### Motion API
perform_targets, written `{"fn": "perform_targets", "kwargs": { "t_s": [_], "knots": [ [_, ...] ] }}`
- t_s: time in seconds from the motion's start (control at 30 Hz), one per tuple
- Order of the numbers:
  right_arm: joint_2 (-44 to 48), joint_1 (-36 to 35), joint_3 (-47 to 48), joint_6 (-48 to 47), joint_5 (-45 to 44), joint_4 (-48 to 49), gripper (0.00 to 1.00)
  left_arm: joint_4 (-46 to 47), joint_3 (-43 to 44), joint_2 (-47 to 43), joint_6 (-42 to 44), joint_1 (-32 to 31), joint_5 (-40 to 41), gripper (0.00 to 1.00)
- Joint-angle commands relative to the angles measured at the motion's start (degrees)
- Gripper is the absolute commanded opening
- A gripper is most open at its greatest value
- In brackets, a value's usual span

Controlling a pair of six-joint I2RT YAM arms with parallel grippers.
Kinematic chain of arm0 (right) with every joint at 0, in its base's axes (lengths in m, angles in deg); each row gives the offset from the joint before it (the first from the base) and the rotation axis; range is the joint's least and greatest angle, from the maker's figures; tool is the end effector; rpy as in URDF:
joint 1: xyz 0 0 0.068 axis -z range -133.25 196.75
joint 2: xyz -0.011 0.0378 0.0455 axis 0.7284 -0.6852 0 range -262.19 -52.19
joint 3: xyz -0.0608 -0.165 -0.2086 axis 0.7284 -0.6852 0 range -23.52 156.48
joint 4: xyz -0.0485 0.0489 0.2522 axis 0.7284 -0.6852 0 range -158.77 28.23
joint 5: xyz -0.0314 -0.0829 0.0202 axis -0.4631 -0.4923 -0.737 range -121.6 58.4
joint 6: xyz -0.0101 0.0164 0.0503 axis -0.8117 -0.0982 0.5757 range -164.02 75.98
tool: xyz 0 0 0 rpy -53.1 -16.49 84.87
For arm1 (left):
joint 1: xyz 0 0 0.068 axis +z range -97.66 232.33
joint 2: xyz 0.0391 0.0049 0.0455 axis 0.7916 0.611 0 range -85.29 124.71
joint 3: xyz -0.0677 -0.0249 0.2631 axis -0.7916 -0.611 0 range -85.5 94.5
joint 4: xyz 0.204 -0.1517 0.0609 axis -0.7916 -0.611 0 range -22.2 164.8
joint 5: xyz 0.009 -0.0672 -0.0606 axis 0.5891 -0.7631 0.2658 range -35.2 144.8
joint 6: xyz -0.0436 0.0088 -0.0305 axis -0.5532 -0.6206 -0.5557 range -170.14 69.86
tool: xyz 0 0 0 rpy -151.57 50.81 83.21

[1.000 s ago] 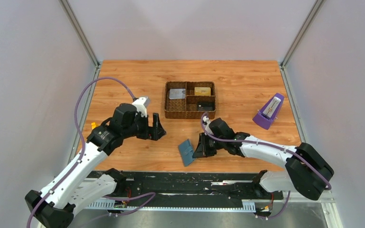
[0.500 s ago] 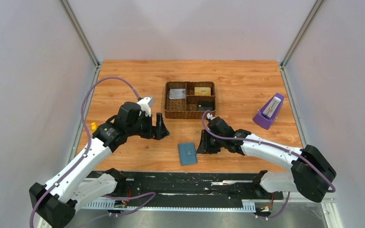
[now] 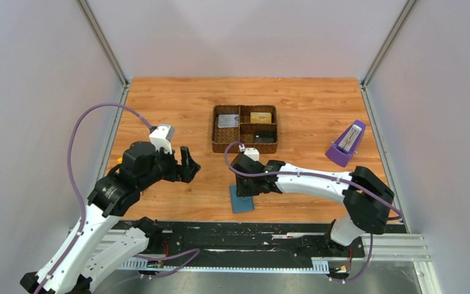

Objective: Take the credit cards out of the card holder
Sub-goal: Open the card holder at the center of the board.

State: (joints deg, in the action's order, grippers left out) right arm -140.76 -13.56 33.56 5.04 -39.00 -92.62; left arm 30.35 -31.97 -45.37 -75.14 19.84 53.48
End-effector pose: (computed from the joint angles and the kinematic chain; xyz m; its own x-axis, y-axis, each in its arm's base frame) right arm 0.1547 0.2621 0.2038 -0.9159 -0.0939 -0.3903 -0.2136 0.9372 0.2758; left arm 0.1139 -0.0736 0.3427 -0.6259 -0.1022 -0.7732 0.3193 0.8709 -0.3736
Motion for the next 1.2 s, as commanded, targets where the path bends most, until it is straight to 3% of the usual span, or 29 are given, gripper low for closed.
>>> {"fn": "perform_targets", "kwargs": {
  "t_s": [0.0,0.77,0.87,1.17],
  "knots": [
    [-4.90,-1.75,5.57,2.70,-8.19,-7.94,0.30,-1.37,0.49,-3.90,1.86,0.03,4.24,0.98],
    [-11.82,-3.56,7.46,2.95,-8.90,-9.75,0.32,-0.16,-0.69,-6.02,1.75,-0.01,4.13,0.99],
    [-12.27,-3.58,7.23,2.58,-9.06,-9.80,0.28,-0.23,-0.72,-5.66,1.58,-0.02,3.92,0.99],
    [-9.40,-3.58,5.11,2.58,-9.65,-7.76,0.05,0.01,-0.19,-3.19,-0.64,-0.03,-3.82,0.97]
  ]
}}
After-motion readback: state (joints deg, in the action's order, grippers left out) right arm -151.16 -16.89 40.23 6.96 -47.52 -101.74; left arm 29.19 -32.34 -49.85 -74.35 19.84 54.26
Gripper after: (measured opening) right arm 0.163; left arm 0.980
